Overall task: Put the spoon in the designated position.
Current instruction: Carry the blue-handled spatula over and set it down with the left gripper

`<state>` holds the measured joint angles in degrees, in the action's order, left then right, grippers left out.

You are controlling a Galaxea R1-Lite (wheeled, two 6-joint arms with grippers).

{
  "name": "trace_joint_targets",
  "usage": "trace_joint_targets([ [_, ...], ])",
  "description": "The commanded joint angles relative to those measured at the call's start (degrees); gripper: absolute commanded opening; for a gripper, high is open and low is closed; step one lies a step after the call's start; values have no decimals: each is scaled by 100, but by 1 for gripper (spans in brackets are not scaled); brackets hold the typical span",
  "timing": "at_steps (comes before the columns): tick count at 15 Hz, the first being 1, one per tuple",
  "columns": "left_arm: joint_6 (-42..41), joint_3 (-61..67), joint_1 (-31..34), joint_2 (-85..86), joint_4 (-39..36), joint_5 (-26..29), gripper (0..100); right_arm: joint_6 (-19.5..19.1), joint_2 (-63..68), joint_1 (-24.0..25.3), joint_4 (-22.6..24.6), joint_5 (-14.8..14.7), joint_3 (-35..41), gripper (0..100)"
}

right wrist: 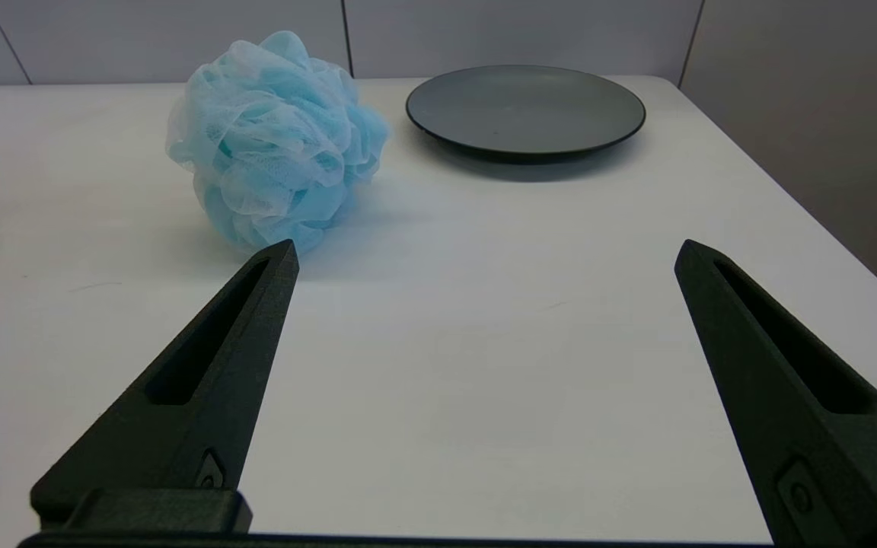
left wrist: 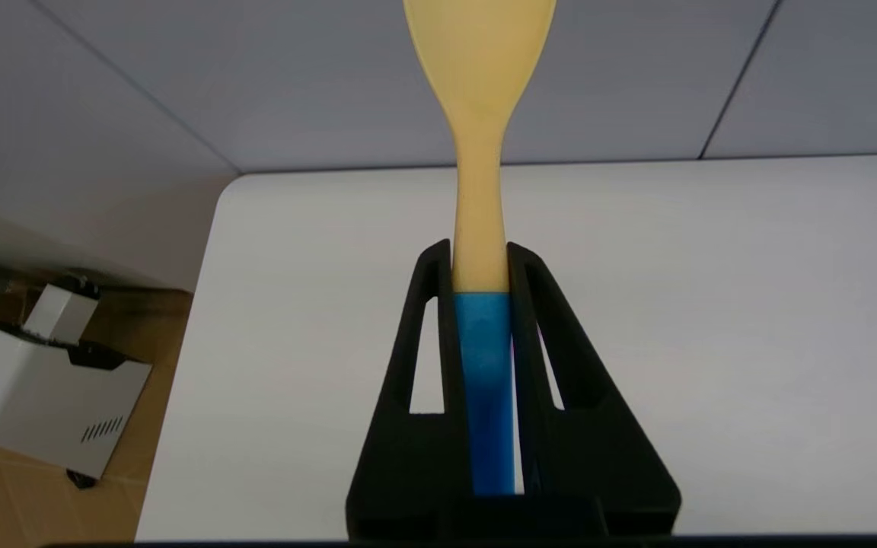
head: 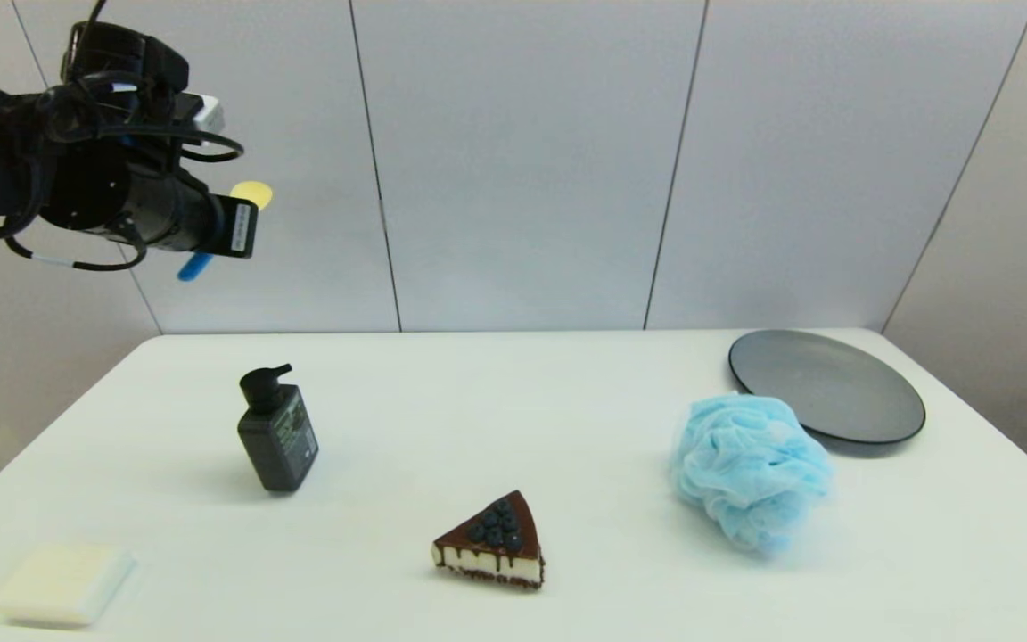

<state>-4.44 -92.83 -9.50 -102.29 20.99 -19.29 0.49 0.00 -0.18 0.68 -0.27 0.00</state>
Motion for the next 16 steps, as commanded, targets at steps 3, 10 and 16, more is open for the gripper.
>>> trace_joint_targets([
  [3, -5, 1083, 378, 359, 10, 566, 0, 4, 0, 1, 2, 0, 9, 100],
  [10, 22, 2023, 624, 95, -517, 953, 0, 4, 0, 1, 2, 0, 9, 100],
  [16, -5, 2384, 1117, -230, -895, 1981, 0, 4, 0, 1, 2, 0, 9, 100],
])
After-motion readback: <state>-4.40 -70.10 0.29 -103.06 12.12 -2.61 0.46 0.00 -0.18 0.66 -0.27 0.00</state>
